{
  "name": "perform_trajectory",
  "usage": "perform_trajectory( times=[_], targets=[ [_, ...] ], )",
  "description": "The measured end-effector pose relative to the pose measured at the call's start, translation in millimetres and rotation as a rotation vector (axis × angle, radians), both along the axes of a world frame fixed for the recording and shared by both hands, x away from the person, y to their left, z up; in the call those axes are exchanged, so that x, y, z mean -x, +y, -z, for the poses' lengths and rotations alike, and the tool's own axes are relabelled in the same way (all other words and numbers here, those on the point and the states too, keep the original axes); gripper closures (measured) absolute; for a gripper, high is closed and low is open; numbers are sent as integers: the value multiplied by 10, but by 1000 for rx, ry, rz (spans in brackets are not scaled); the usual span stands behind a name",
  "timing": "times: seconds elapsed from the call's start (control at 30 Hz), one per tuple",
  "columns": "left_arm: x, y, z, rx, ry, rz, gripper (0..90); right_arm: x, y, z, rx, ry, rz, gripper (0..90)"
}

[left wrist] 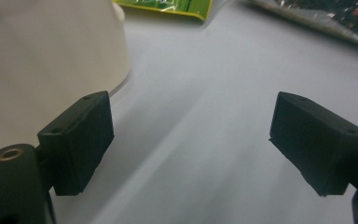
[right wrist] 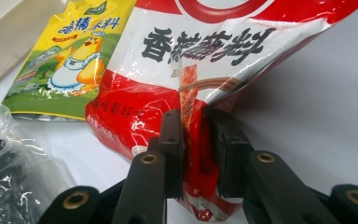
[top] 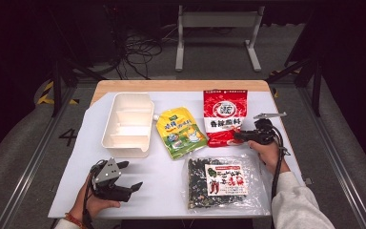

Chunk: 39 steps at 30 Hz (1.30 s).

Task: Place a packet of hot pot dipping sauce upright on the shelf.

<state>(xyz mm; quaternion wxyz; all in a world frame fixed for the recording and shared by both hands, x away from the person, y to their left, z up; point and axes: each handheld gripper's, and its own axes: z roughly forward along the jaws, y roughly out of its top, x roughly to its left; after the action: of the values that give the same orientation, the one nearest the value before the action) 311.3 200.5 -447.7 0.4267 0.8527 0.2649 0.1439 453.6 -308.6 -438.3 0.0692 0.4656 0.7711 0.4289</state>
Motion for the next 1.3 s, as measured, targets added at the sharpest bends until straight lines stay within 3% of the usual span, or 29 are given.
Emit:
perform_trajectory(
  times=[0.13, 0.43, 0.57, 0.7, 0.87, 0.93, 1.07, 1.13, 1.3],
  targets=[
    [8, -42, -68, 41, 7, 24, 143, 94, -8, -47, 17, -67, 13, 759],
    [-54, -192, -195, 80, 17, 54, 172, 266, -86, -122, -33, -154, 9, 762],
    [-136, -385, -251, 145, 19, 96, 150, 342, -77, -201, -65, -208, -5, 762],
    [-211, -541, -315, 147, 14, 126, 126, 428, -28, -271, -81, -253, -43, 762],
    [-322, -731, -434, 161, -10, 118, 157, 507, 73, -321, -83, -284, -91, 762],
    [-396, -856, -493, 181, -9, 115, 167, 575, 199, -361, -83, -309, -146, 761],
    [-462, -1014, -493, 191, -7, 122, 179, 646, 327, -406, -103, -329, -193, 761],
    [-489, -1070, -475, 172, -3, 126, 176, 699, 424, -442, -112, -346, -232, 761],
    [-546, -1143, -469, 177, -6, 118, 177, 783, 533, -473, -103, -375, -292, 761]
  ],
)
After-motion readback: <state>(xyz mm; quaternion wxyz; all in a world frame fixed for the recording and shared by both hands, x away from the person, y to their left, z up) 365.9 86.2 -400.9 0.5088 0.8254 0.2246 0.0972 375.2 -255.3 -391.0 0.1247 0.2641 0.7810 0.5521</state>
